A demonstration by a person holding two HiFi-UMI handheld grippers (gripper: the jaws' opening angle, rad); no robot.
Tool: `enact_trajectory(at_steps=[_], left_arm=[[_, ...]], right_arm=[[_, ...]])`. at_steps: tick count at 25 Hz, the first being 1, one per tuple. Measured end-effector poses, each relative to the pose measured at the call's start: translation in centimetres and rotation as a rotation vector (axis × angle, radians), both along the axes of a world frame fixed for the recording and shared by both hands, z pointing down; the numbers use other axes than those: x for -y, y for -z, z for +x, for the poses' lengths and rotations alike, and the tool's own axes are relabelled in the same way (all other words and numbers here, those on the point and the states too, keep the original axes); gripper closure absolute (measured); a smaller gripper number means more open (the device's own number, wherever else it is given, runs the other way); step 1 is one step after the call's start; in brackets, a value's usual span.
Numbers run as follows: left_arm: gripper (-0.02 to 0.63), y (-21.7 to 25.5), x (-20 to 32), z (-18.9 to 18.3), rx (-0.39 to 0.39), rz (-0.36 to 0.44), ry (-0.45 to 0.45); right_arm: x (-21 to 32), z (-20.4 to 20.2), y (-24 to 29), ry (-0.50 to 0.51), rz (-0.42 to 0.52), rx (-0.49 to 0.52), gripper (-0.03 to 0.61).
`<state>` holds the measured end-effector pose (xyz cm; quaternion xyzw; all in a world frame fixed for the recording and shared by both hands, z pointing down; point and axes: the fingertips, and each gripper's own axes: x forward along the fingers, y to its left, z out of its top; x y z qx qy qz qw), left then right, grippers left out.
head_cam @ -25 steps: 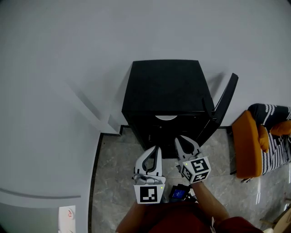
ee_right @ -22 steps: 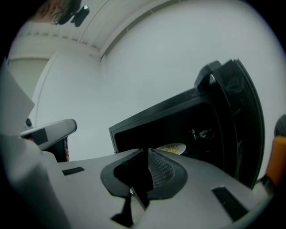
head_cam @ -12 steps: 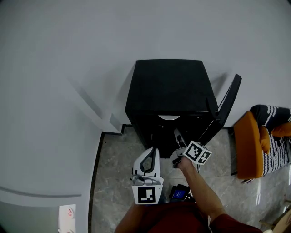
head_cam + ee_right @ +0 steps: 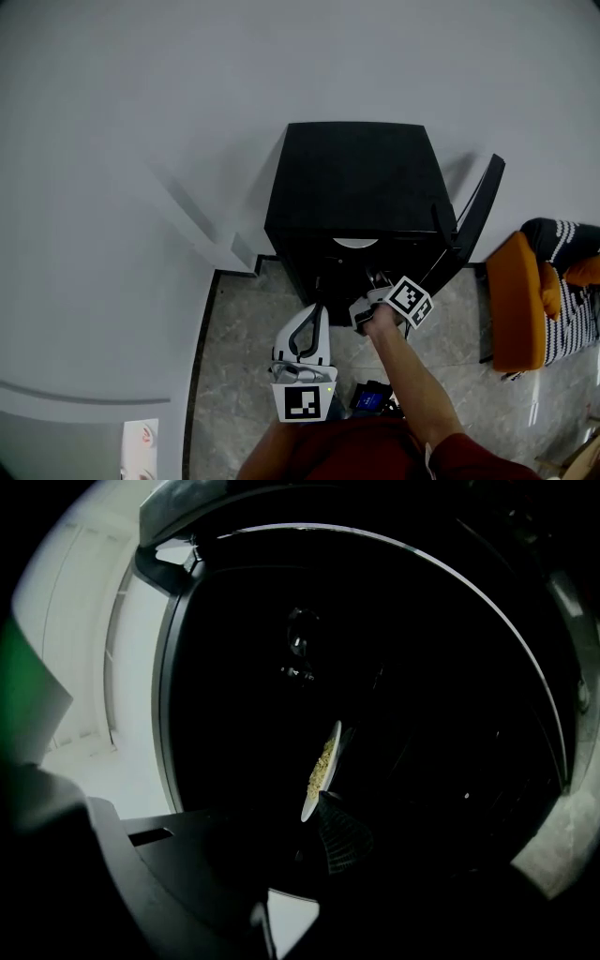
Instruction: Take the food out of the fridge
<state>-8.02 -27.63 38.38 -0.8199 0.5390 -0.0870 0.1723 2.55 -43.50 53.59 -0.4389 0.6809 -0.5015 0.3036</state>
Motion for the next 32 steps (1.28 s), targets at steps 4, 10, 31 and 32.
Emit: enact_trajectory(at_steps=[4, 10, 31, 32], left_arm=[[0.598, -0.2, 0.0, -0.4, -0.001, -0.004, 0.007], [0.599, -0.2, 0.2, -0.8, 0.005, -0.006, 0.012], [0.598, -0.9, 0.5, -1.2, 0.001, -0.024, 0.021], [0.598, -0.9, 0.5, -1.2, 0.003, -0.024, 0.02]], right_arm=[[0.9, -0.1, -0.5, -0.023, -0.014, 0.051, 0.506], [2.4, -0.6, -1.1, -0.041, -0.032, 0.088, 0.506], [4.2, -1.0, -2.1, -0.098, -0.054, 0.222, 0.532], [4.2, -0.9, -2.1, -0.1, -0.06, 0.225, 0.535]])
